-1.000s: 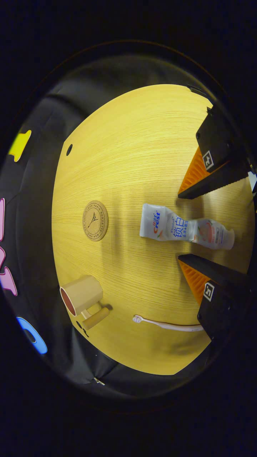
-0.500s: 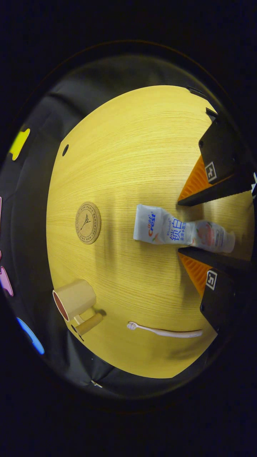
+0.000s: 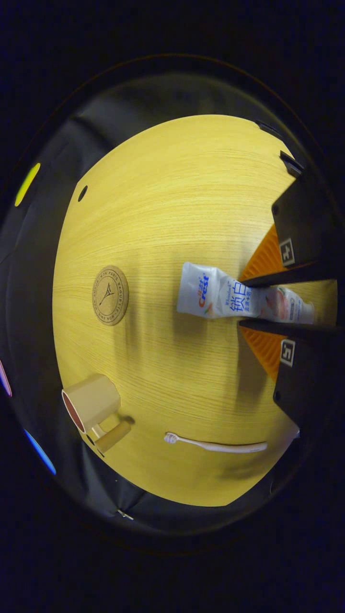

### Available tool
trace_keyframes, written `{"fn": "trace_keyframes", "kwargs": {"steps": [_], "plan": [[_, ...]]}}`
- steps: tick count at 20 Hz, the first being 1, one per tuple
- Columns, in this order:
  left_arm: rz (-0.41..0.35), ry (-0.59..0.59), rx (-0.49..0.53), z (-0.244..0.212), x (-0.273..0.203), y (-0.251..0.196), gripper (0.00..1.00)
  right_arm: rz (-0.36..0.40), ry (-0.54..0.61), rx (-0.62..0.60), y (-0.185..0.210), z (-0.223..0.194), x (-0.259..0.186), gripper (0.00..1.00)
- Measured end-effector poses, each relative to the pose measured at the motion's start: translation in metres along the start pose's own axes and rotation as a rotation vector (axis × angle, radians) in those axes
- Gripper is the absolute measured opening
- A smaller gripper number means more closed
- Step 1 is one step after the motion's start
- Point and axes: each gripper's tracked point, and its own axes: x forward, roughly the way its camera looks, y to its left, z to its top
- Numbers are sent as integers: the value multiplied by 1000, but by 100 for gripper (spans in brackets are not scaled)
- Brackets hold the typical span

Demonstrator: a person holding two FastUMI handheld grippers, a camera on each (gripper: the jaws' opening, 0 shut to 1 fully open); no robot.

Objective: Put the toothbrush and toothpaste on the desktop into the cup, then pick up the cup and place it on the coaster on the desktop.

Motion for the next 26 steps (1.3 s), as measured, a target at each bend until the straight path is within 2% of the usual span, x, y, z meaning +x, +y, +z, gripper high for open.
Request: {"fn": "trace_keyframes", "kwargs": {"steps": [3,6,9,16,22,26], "plan": [[-10,12,-13,-4,8,-3,98,33,4,-8,-1,0,3,35],[-14,21,-15,-3,21,-4,98,61,7,-49,-5,-3,-1,27],[-23,46,-16,-3,40,-4,98,83,-40,-62,-14,6,-15,27],[-102,256,-85,-36,88,-25,98,125,-150,-24,-43,34,-57,27],[-135,423,-45,-71,119,-37,97,123,-217,-19,-71,41,-87,27],[-122,505,-17,-89,134,-35,98,109,-241,-22,-85,39,-98,27]]}}
